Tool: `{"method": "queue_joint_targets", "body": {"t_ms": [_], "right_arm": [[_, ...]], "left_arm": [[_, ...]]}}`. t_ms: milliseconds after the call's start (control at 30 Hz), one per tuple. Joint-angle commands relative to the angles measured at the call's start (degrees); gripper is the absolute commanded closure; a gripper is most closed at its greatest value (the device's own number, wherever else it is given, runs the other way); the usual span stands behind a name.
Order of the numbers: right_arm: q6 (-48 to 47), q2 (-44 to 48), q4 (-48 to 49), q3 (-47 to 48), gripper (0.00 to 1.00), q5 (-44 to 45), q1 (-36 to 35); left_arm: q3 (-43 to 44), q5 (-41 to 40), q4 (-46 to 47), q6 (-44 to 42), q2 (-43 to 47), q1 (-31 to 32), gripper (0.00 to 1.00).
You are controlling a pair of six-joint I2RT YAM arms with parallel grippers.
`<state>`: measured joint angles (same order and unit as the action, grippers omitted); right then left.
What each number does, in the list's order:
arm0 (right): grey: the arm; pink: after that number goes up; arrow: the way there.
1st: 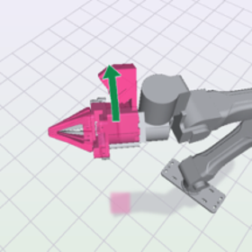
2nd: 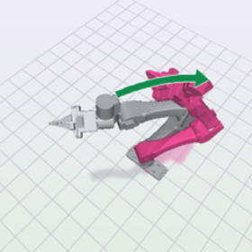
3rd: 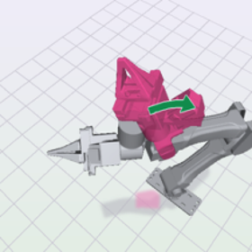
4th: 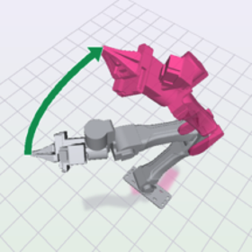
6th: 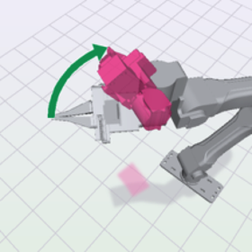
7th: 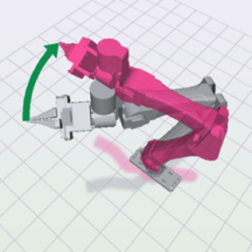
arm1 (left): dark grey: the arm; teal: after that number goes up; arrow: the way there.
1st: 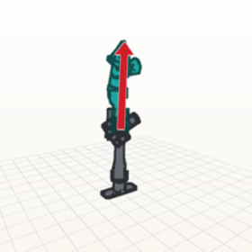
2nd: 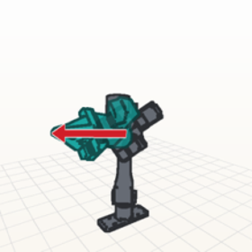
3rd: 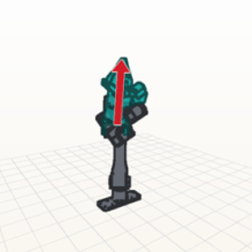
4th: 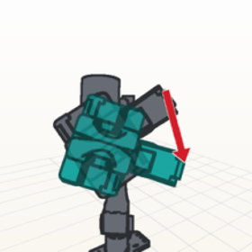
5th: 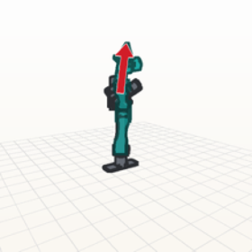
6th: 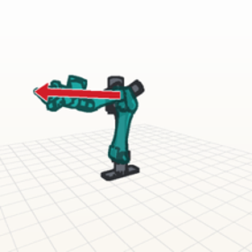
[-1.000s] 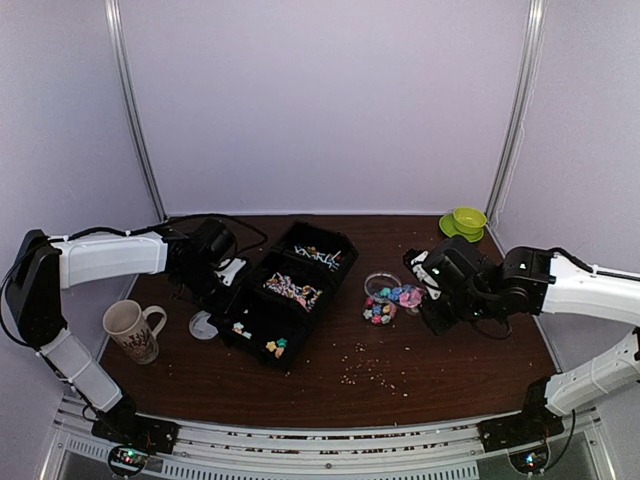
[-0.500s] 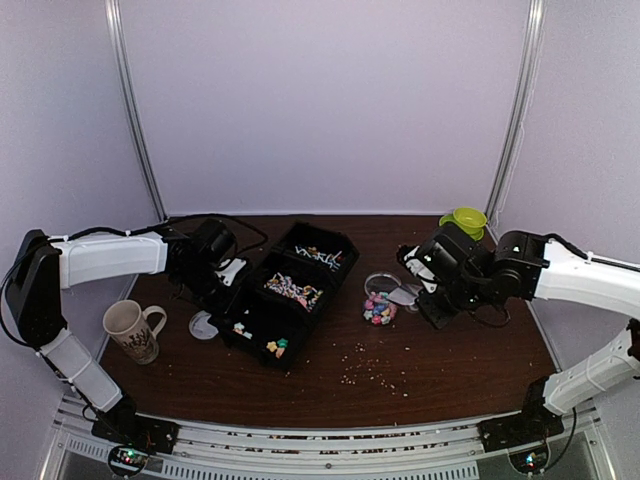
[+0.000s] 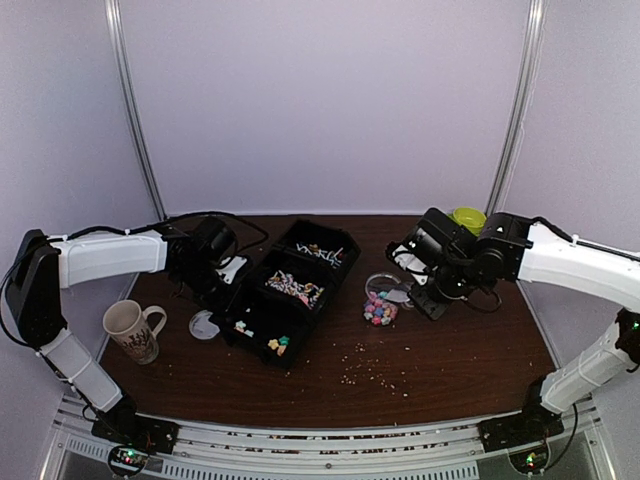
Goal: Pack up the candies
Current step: Place the fake candies in the packing box, then scoop the fake candies from the plate.
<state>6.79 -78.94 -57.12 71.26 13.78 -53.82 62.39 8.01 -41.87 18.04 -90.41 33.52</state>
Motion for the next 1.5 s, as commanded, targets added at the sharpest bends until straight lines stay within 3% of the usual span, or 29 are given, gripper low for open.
{"method": "queue_joint_targets", "body": {"t_ms": [0, 333, 1000, 1233, 1467], "right_arm": [[-1.75, -1.30, -3.71, 3.50, 1.00, -1.98, 0.68], [-6.17, 3.43, 0.76, 5.58, 1.00, -1.46, 0.53], [-12.58, 15.55, 15.23, -7.28, 1.00, -3.87, -6.31], [-11.70, 18.49, 18.76, -10.51, 1.00, -3.30, -7.59], [-10.86, 20.32, 19.82, -12.20, 1.00, -3.96, -8.14]], "left_arm": [[3.97, 4.02, 8.45, -0.64, 1.37, -0.27, 1.00], [4.23, 3.72, 7.87, -1.05, 1.27, -0.24, 1.00], [4.41, 5.88, 7.45, -1.53, -2.10, -0.27, 1.00], [3.77, 14.10, 8.97, -0.80, -4.53, -1.10, 1.00], [1.21, 30.12, 14.70, 2.78, -6.22, -4.36, 1.00]]}}
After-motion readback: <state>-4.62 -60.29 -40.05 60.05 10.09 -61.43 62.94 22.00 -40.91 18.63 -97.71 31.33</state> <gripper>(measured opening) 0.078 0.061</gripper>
